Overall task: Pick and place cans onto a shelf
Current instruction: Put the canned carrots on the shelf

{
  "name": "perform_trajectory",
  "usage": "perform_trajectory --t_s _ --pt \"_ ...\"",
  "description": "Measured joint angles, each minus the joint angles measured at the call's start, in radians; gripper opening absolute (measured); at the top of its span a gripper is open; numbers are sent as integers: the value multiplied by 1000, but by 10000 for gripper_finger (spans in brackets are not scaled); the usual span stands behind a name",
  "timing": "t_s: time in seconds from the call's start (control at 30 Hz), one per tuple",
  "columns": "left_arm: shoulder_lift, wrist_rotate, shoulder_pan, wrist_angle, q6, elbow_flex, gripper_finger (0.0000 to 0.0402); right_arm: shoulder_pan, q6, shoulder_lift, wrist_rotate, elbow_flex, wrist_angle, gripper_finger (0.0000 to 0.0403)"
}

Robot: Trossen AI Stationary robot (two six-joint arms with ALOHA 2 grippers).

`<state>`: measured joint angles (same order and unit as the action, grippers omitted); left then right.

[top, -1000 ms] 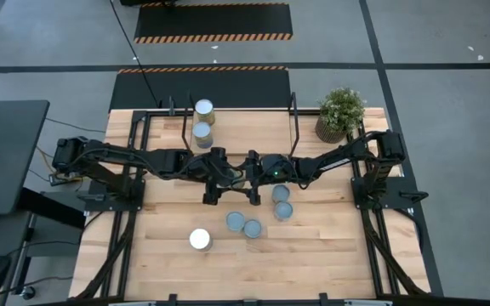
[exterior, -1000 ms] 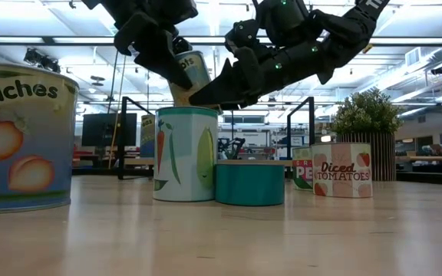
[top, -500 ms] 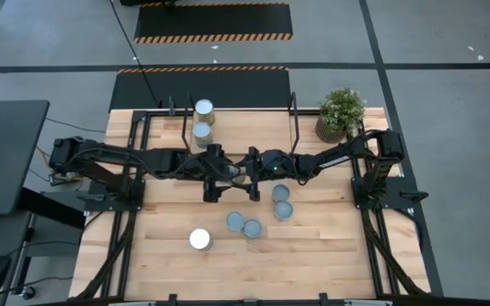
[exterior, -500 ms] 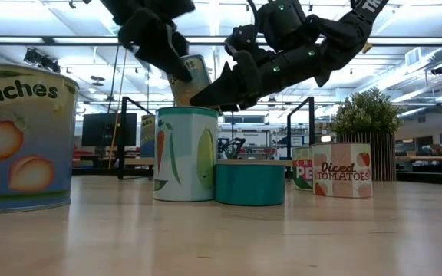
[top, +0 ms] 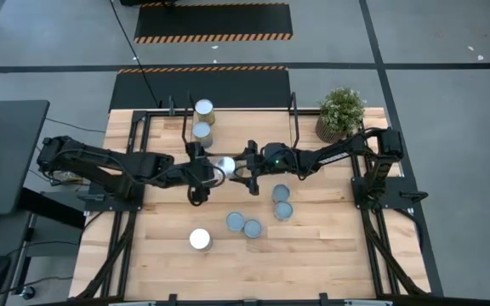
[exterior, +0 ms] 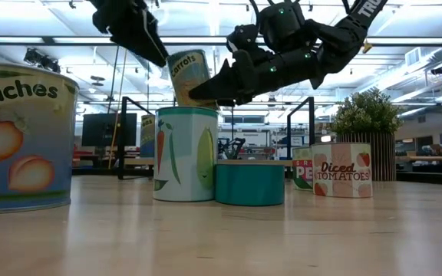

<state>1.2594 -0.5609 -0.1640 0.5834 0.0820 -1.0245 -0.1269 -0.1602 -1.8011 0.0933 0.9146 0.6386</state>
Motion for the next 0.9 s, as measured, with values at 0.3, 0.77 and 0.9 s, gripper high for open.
perform_trajectory --t_s 0.3,0.77,0.9 --pt "1 -22 -18 71 -112 0 394 -21 -9 0 62 0 97 328" --pt "23 35 4 -88 -60 1 394 -21 -19 0 77 0 197 328" --pt "47 64 22 -109 -44 2 394 -19 -17 0 79 0 194 328"
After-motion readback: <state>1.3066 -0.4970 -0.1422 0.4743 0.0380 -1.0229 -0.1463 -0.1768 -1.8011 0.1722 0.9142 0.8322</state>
